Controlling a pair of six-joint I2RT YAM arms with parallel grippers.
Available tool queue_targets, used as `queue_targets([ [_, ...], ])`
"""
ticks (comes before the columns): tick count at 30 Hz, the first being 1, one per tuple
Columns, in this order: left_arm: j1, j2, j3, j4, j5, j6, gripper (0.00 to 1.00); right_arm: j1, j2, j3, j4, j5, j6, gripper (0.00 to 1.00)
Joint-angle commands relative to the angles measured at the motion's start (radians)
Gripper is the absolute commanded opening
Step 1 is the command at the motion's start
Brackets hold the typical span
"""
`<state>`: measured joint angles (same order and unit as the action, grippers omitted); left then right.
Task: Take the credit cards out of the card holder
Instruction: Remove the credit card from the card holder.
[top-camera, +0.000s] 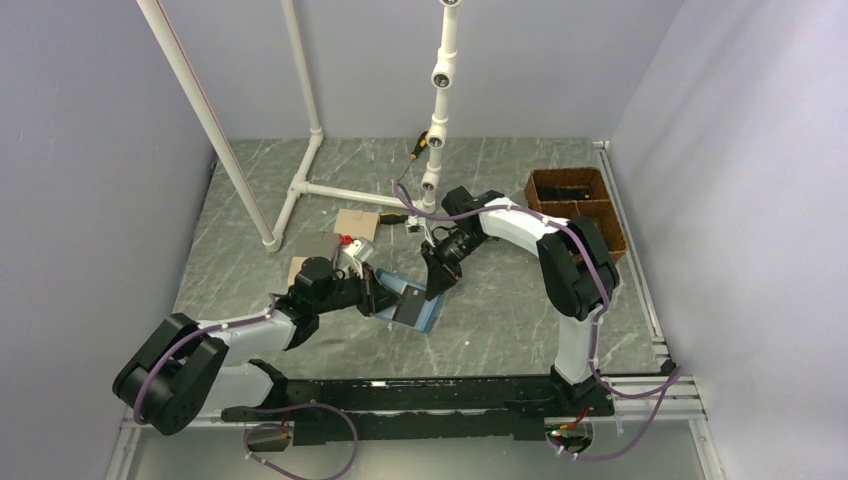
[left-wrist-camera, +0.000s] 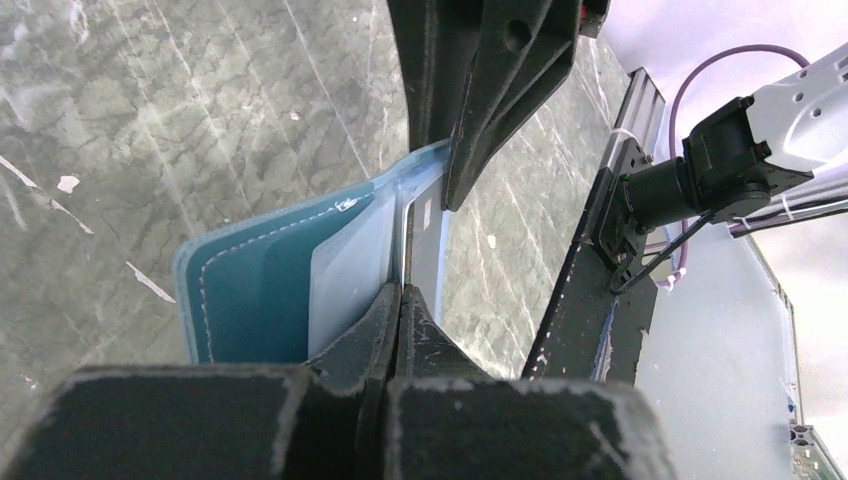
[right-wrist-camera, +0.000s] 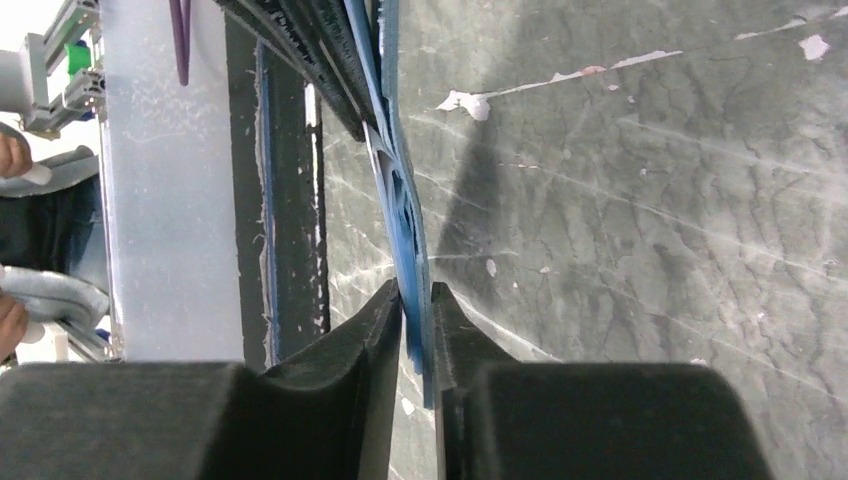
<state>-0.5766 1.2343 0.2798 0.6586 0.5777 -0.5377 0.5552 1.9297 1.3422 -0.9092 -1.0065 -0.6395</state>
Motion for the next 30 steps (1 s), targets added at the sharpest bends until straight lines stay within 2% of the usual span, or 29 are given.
queue_targets([
  [1, -0.002, -0.033, -0.008, 0.071, -0.01, -0.008, 0.0, 0.004, -0.009, 0.039, -0.033, -0.057, -0.057, 0.12],
  [3, 0.0, -0.032, -0.007, 0.068, -0.008, -0.014, 0.0, 0.006, -0.011, 0.043, -0.045, -0.062, -0.072, 0.04],
  [7, 0.011, -0.026, -0.007, 0.072, 0.017, -0.032, 0.0, 0.006, -0.012, 0.043, -0.049, -0.045, -0.085, 0.0],
  [15, 0.031, -0.079, -0.003, 0.01, 0.061, -0.009, 0.0, 0.01, -0.009, 0.041, -0.052, -0.024, -0.094, 0.0],
  [20, 0.041, -0.129, 0.022, -0.106, 0.068, 0.03, 0.0, 0.021, -0.001, 0.046, -0.064, -0.021, -0.102, 0.0],
  [24, 0.047, -0.154, 0.041, -0.19, 0.067, 0.045, 0.04, 0.029, 0.01, 0.051, -0.073, -0.018, -0.108, 0.0],
  [30, 0.063, -0.16, 0.066, -0.266, 0.068, 0.055, 0.02, 0.031, 0.024, 0.057, -0.086, -0.021, -0.114, 0.0],
])
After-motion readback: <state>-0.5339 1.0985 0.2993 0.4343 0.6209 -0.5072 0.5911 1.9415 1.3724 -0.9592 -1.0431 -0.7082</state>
